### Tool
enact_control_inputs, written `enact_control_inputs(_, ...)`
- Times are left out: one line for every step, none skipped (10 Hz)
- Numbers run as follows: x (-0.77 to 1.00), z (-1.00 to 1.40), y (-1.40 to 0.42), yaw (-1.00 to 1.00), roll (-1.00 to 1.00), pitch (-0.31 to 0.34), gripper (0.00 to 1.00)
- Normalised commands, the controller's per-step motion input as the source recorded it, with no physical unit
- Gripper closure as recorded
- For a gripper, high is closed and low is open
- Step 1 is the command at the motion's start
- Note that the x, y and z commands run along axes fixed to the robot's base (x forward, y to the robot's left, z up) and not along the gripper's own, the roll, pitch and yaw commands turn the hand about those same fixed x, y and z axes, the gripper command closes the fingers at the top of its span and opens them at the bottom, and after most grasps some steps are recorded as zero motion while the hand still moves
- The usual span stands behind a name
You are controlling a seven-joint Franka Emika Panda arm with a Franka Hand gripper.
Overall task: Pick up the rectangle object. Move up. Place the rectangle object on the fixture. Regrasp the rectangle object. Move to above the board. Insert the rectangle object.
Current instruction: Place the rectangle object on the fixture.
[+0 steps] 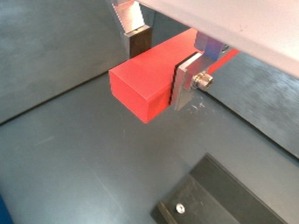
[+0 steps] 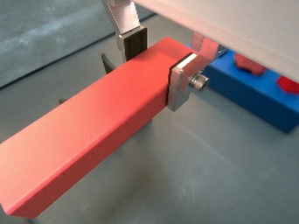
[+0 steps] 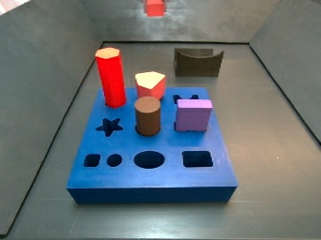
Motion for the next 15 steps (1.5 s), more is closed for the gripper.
enact_control_inputs(1.00,0.15,-0.43,-0.06,-1.00,0.046,1.00)
enact_control_inputs(1.00,0.13,-0.36,-0.06,-1.00,0.059,1.00)
enact_control_inputs(1.00,0.09,-0.27,-0.06,-1.00,0.069,1.00)
enact_control_inputs(1.00,0.08,-0.24,-0.07,-1.00,0.072,1.00)
enact_control_inputs(1.00,0.05,-0.18,-0.07,-1.00,0.077,1.00)
enact_control_inputs(1.00,0.04,-0.13,-0.07,-1.00,0.080,1.00)
enact_control_inputs(1.00,0.02,-0.08,-0.08,-1.00,0.085,1.00)
enact_control_inputs(1.00,0.01,-0.05,-0.08,-1.00,0.088,1.00)
enact_control_inputs(1.00,0.00,-0.02,-0.09,-1.00,0.090,1.00)
enact_control_inputs(1.00,-0.01,-0.01,-0.10,-1.00,0.091,1.00)
enact_control_inputs(0.99,-0.02,0.02,-0.11,-1.00,0.093,1.00)
enact_control_inputs(0.92,-0.02,0.03,-0.12,-1.00,0.093,1.00)
enact_control_inputs(0.84,-0.02,0.03,-0.13,-1.00,0.094,1.00)
enact_control_inputs(0.77,-0.03,0.04,-0.14,-1.00,0.095,1.00)
enact_control_inputs(0.67,-0.03,0.04,-0.16,-1.00,0.093,1.00)
